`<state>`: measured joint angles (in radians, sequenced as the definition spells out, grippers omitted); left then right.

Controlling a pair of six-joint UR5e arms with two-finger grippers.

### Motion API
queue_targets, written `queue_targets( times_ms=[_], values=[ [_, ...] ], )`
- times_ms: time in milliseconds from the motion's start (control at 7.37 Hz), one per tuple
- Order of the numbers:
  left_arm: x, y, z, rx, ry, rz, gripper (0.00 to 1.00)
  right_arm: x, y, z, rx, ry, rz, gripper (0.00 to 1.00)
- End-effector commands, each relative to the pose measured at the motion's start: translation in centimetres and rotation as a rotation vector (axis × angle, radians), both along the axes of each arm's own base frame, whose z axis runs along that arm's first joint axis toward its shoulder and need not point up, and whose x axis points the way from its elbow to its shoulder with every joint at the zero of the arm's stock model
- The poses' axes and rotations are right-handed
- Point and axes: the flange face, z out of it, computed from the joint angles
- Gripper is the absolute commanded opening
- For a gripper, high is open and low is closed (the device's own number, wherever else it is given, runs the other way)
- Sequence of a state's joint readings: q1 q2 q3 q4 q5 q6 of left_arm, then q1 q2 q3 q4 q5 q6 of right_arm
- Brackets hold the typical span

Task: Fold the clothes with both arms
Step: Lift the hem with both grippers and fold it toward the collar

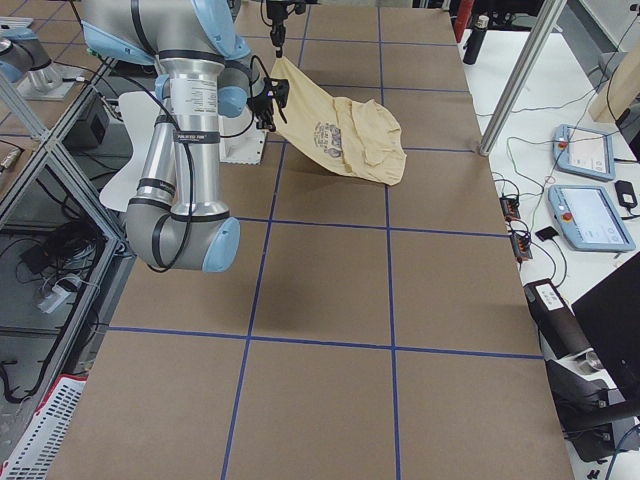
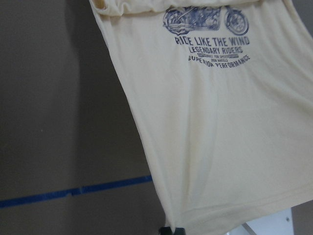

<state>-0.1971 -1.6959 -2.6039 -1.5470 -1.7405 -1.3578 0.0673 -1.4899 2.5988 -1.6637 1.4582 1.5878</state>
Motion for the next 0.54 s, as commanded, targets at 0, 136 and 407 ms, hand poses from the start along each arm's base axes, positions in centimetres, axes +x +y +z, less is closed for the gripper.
queue_targets(
  times_ms=[0, 136, 407],
  values=[
    [-1.0, 0.6, -0.8, -0.004, 0.009, 0.018, 0.0, 2.4, 0.5, -1.4, -0.006, -0.02, -0.018, 0.0],
    [-0.3, 0.5, -0.5, -0.005, -0.001, 0.019, 0.0, 2.1, 0.2, -1.2, -0.003, -0.01, -0.011, 0.0],
    [3.9, -1.4, 1.4, -0.009, -0.074, -0.014, 0.0, -3.9, -3.5, -0.5, 0.004, 0.044, 0.066, 0.0]
  ],
)
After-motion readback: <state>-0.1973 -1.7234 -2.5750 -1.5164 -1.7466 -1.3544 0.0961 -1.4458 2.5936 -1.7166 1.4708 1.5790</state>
